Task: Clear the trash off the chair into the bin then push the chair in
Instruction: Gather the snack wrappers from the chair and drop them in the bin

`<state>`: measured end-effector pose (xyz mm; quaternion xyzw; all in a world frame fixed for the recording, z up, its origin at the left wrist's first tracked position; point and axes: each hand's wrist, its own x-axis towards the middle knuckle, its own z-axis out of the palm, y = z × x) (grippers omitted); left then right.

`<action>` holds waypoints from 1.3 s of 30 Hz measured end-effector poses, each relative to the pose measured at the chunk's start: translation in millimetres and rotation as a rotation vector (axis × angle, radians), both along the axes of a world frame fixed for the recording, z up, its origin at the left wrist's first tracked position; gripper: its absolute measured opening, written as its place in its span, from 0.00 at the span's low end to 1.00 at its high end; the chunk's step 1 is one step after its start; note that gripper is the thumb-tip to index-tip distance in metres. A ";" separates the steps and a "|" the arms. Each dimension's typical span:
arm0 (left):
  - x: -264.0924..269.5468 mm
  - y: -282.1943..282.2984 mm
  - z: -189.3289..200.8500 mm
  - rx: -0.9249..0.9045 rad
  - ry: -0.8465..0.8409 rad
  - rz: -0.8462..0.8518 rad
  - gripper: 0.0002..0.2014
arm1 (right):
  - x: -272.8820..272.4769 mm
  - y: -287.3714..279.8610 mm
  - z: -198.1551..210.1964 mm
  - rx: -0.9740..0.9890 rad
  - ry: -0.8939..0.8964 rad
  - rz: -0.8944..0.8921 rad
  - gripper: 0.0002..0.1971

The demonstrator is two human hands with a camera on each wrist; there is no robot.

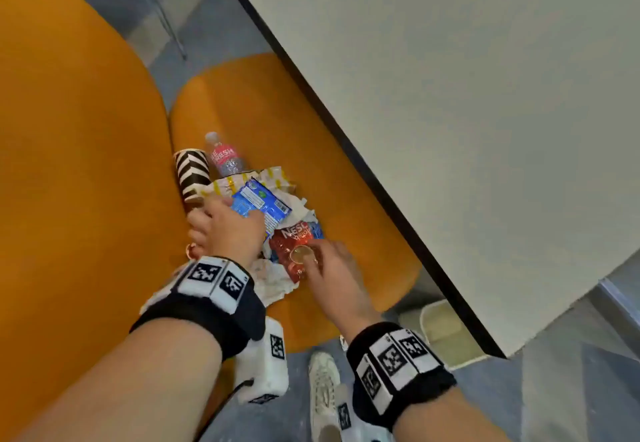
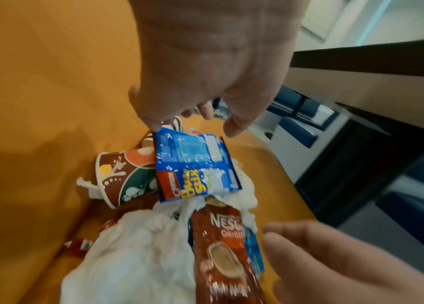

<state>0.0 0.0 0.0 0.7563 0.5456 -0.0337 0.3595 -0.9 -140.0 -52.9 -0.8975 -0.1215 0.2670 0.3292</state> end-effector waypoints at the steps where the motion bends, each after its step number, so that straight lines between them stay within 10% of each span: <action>1: 2.2 9.5 -1.0 -0.013 0.012 0.026 0.26 | 5.1 3.9 -4.5 0.039 0.020 -0.063 0.18; 6: 4.1 48.6 -28.5 0.000 0.084 -0.046 0.34 | 33.2 42.1 -14.2 0.180 0.161 -0.297 0.30; 12: -0.9 78.2 -52.4 -0.220 0.257 -0.172 0.42 | 55.8 92.7 -26.0 0.190 0.244 -0.158 0.43; 24: -6.1 73.8 -70.6 -0.008 0.606 -0.500 0.48 | 63.9 93.7 -42.0 0.306 0.340 -0.130 0.16; 34: -2.0 80.8 -58.4 0.031 0.280 -0.445 0.29 | 58.9 86.8 -40.2 0.438 0.162 -0.190 0.09; 39: -4.6 81.3 -65.8 -0.096 0.220 -0.369 0.44 | 63.5 78.2 -38.1 0.434 0.199 -0.247 0.07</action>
